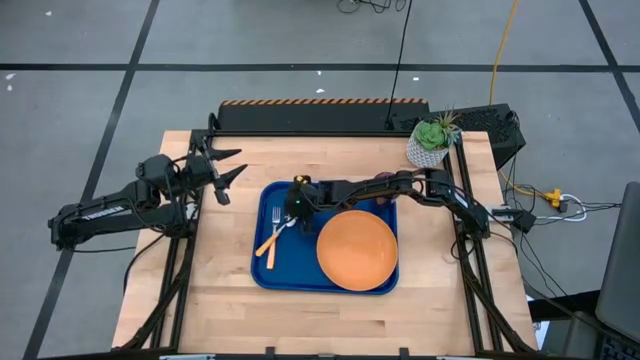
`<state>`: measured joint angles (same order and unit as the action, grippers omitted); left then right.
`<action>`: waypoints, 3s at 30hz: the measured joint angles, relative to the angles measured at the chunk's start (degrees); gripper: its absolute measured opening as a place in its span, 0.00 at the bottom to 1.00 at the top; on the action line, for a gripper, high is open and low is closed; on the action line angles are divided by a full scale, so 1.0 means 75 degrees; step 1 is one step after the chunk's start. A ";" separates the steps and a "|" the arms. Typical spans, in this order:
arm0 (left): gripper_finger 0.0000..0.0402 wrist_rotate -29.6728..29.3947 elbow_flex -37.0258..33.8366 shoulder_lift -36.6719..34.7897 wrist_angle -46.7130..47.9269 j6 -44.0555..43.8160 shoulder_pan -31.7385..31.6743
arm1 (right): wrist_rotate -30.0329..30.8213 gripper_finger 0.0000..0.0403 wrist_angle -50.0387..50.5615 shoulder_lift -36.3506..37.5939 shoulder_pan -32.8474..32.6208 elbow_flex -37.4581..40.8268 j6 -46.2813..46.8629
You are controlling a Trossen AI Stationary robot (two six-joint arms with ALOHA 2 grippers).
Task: Pick and place plate/cup/fork/spoon on tray
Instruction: Adjust the yellow spoon on the blue serving tray
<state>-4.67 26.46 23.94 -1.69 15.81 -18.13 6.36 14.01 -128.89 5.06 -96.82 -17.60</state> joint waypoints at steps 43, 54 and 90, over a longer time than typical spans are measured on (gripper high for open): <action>0.50 0.0000 -0.0003 0.0001 0.0017 -0.0032 0.0001 | -0.0832 0.28 -0.0131 0.0521 -0.0084 0.0160 0.0193; 0.50 -0.0555 -0.0003 -0.0002 0.0262 -0.0006 0.0000 | -0.1256 0.28 -0.0474 0.0526 -0.1229 -0.0038 0.0347; 0.50 0.0775 0.1591 0.4684 0.7052 -0.8770 0.3536 | 0.2985 0.28 0.1191 0.4483 -0.2073 0.0339 0.0678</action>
<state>1.14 38.39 59.06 51.19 -49.96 8.39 28.75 22.94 -95.27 -10.49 -94.27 -12.51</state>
